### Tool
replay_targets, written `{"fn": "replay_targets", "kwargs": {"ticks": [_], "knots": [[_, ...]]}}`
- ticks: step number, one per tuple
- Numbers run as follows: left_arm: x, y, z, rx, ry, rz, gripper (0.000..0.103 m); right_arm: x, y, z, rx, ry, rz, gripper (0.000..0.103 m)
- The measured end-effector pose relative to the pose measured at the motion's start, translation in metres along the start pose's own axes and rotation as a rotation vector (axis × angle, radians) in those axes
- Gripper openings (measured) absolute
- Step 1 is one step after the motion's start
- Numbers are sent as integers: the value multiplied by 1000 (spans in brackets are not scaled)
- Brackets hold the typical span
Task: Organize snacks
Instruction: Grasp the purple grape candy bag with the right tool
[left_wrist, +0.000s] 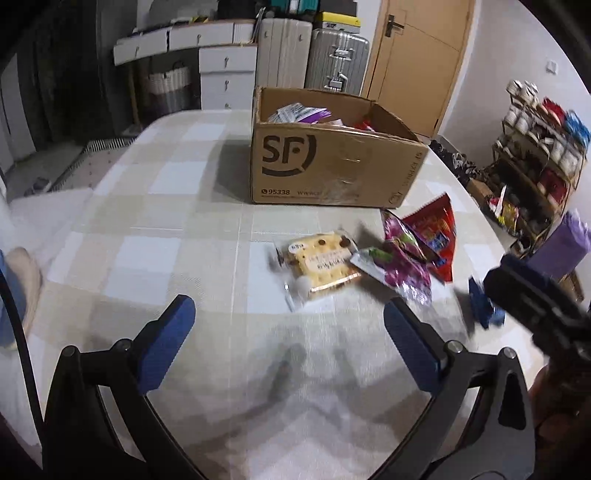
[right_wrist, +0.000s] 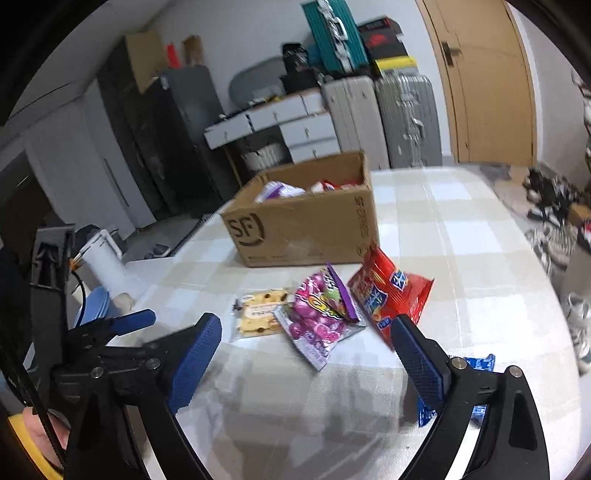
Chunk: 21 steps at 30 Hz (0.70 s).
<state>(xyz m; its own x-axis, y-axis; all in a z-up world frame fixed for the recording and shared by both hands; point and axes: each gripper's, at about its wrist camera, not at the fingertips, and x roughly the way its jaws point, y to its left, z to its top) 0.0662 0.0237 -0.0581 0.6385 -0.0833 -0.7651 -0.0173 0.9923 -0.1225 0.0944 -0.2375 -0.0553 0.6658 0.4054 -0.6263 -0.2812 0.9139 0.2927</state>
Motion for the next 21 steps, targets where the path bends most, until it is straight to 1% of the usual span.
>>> {"fn": "replay_targets", "kwargs": {"ticks": [3,4,6,8,12,15,18,21], "knots": [[10,6,8,-18,16,-7,102,17,-2,6,12,37,-22,94],[12,7,11,-21,17,-8,102,22,-3,7,19,47,-10,94],[13,11,17,-30,12,-13,102,33,-5,10,52,66,57,94],[11,15,20,-35,3,-30,102,44,-6,12,71,85,73,94],[10,22,24,-48,3,-39,101,63,-6,13,92,124,30,94],[12,29,23,-79,19,-50,101,72,-5,16,114,145,-6,94],[16,34,21,-93,40,-41,101,83,-1,19,104,170,-45,94],[18,41,20,-128,59,-49,101,93,1,19,103,183,-68,94]]}}
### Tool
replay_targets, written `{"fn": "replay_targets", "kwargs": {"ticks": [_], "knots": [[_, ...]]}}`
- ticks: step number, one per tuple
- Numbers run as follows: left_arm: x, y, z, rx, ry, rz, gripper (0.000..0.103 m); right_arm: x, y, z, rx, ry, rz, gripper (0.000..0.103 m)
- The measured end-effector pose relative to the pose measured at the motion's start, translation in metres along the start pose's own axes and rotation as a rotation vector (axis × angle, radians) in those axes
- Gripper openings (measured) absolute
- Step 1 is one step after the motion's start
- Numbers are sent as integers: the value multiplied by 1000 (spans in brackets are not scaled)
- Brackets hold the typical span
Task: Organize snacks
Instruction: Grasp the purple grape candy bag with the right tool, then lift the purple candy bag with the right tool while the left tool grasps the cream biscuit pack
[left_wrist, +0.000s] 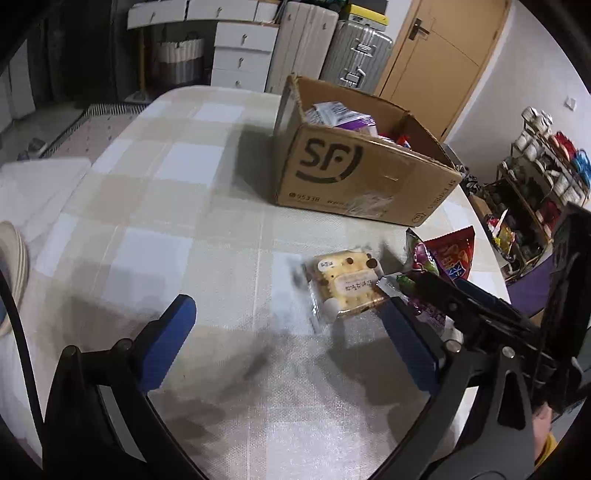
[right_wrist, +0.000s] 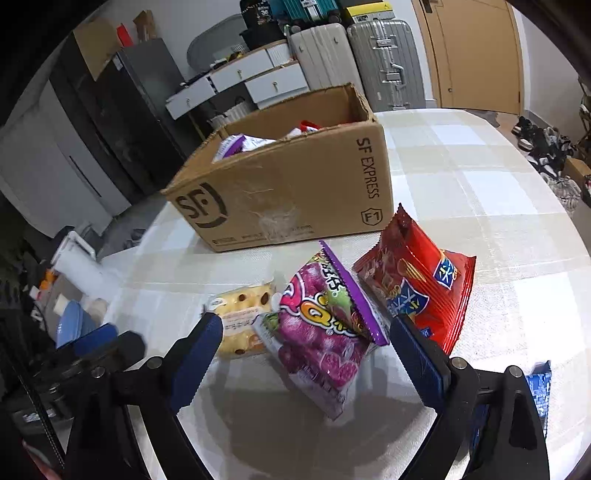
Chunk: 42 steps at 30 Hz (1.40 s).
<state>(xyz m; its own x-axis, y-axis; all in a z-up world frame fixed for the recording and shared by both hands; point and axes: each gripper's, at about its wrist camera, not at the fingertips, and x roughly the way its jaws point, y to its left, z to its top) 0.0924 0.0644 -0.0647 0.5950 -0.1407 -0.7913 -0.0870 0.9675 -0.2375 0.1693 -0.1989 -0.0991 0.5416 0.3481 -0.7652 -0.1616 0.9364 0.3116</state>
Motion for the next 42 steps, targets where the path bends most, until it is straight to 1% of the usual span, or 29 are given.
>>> {"fn": "replay_targets", "kwargs": {"ticks": [3,5,7,9,10,12,13,16,17,18,21,25,29,31,36,42], "knots": [[2,4,0,-23,13,11,101,6,0,2,-8,-6,20,94],[3,8,1,-44,20,6,101,12,1,3,-10,6,2,94],[6,10,2,-60,25,9,101,18,-1,5,-7,21,-1,90],[9,11,3,-66,31,17,101,22,-2,6,-7,30,-18,84],[10,12,3,-67,33,22,101,23,-3,6,-1,29,-13,83],[12,13,3,-67,38,30,101,25,-7,4,10,28,-3,72],[13,13,3,-68,40,30,101,27,-8,4,9,36,-1,72],[11,12,3,-65,33,31,101,23,-6,0,-18,31,2,68],[11,12,3,-62,30,35,101,23,-6,-1,-25,29,1,61],[11,11,3,-60,31,36,101,21,-6,-3,-31,26,11,58],[12,11,2,-64,36,34,101,18,-6,-5,-42,38,36,56],[14,10,0,-58,44,35,101,14,-4,-9,-57,46,49,52],[15,14,-1,-57,47,45,101,6,-8,-13,-51,26,50,50],[14,17,-1,-63,46,52,101,-4,-10,-13,-41,1,65,49],[16,24,-1,-77,46,70,101,-30,-15,-14,-12,-27,136,49],[25,26,0,-99,66,78,101,-70,-20,-20,-11,-81,178,49]]}}
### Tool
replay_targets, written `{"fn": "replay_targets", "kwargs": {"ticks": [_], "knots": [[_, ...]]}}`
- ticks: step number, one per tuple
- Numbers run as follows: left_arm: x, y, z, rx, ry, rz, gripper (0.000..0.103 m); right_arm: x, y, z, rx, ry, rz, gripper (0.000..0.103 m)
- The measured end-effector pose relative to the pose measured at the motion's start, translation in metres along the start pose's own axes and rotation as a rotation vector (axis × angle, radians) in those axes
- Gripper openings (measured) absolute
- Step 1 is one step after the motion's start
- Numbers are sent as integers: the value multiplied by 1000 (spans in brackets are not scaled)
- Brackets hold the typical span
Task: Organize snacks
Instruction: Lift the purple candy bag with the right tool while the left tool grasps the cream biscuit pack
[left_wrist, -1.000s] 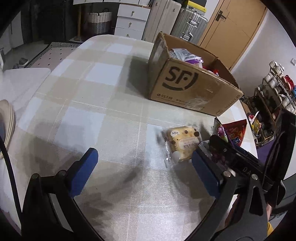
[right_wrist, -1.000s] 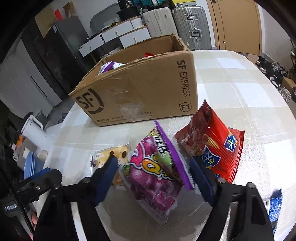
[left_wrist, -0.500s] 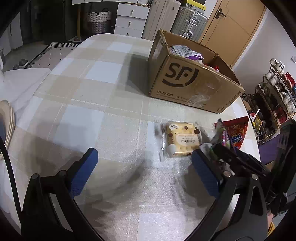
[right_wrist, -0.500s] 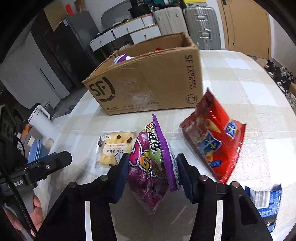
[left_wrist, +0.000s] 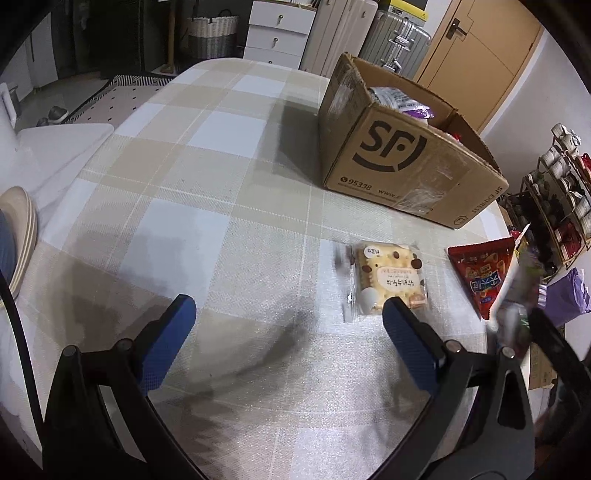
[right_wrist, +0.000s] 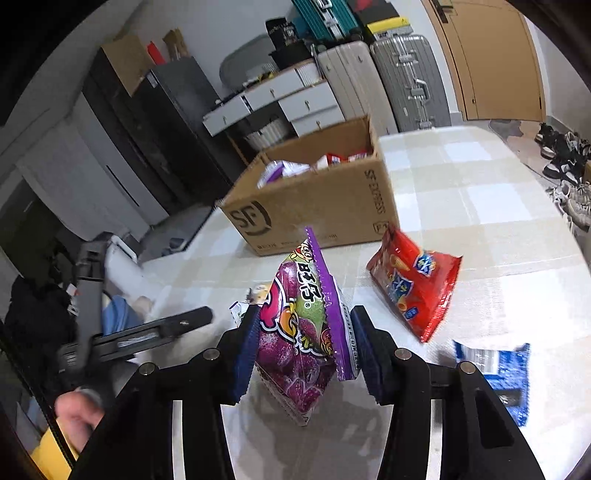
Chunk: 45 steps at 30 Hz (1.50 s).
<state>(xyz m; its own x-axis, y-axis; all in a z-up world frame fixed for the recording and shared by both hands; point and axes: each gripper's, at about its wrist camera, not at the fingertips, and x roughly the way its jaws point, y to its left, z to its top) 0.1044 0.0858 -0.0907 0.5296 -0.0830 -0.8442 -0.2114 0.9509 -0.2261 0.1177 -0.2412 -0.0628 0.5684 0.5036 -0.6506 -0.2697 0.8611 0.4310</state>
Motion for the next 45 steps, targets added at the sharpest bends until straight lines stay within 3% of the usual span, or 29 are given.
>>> {"fn": "replay_targets", "kwargs": {"ticks": [8,12,17,19,22,25,28,35,38,40,42,45], "knots": [[16,-21,6,7,-4,14,101,-12,-5,-7,24,22,18,49],[19,-33,7,-26,2,-45,101,-19,-17,-7,59,17,17,49],[12,-73,5,40,-33,-121,101,-46,-38,-3,137,-34,11,49],[16,-95,3,112,-44,-43,101,-55,-45,-4,152,-55,-1,49],[31,-106,2,124,-14,48,101,-58,-50,-6,167,-47,6,49],[44,-99,6,44,24,24,101,-55,-51,-8,166,-25,13,49],[58,-91,10,-16,51,51,100,-51,-49,-7,156,-19,28,49],[71,-118,9,120,33,169,100,-45,-38,-7,119,-3,50,49],[71,-124,8,140,20,172,99,-44,-37,-9,121,3,52,49],[70,-126,10,140,16,171,96,-44,-37,-10,121,4,52,49],[67,-126,9,150,6,165,84,-44,-37,-9,122,2,51,49],[62,-127,8,151,0,154,75,-42,-37,-10,127,1,50,49]]}}
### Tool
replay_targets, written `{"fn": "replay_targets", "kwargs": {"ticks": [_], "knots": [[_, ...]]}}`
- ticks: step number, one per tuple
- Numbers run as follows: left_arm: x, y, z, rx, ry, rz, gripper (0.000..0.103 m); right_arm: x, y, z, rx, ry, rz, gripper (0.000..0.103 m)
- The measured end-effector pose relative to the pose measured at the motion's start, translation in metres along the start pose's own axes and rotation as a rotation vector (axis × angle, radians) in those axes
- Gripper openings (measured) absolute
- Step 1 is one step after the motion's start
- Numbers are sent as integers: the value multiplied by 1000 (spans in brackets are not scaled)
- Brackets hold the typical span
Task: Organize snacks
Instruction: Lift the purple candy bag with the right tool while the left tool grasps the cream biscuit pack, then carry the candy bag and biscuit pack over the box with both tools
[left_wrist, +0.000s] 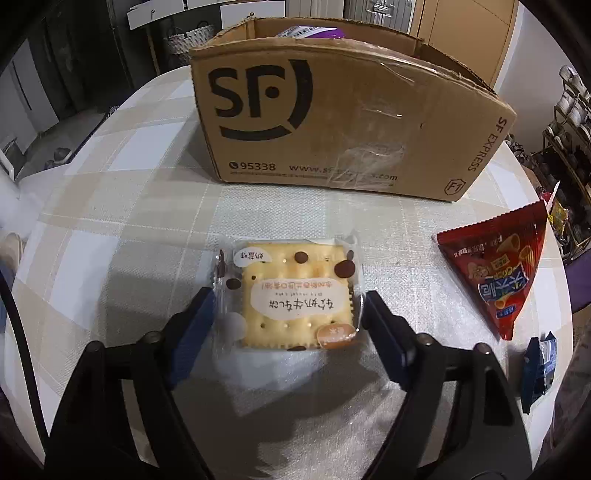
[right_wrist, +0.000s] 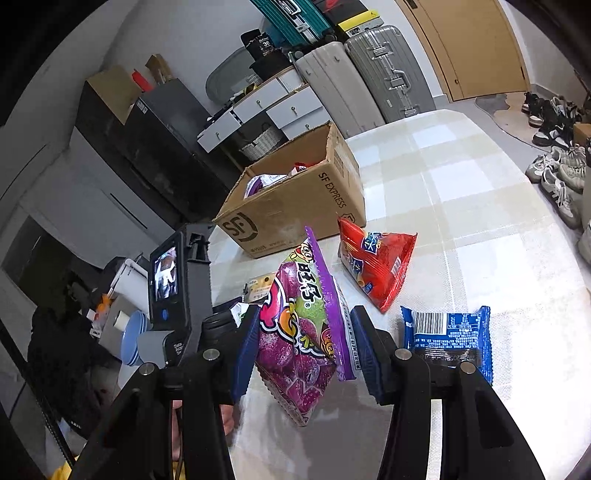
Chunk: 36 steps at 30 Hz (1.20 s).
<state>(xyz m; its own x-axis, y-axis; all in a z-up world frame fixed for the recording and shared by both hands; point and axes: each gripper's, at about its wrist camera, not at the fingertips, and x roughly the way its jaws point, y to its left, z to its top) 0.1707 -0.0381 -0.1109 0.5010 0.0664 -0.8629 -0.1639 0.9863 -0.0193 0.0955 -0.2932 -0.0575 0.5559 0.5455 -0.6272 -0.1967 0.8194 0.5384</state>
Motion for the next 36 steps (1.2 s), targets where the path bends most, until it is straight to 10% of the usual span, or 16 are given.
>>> {"fn": "replay_targets", "kwargs": {"ticks": [16,36], "knots": [[-32,62,-28,-84,34,-172,56,19,8,-6,-24,22,-30,49],[-150,114,-2,-51,-220,-290,56,15,55,21,-55,-105,15,49]]}}
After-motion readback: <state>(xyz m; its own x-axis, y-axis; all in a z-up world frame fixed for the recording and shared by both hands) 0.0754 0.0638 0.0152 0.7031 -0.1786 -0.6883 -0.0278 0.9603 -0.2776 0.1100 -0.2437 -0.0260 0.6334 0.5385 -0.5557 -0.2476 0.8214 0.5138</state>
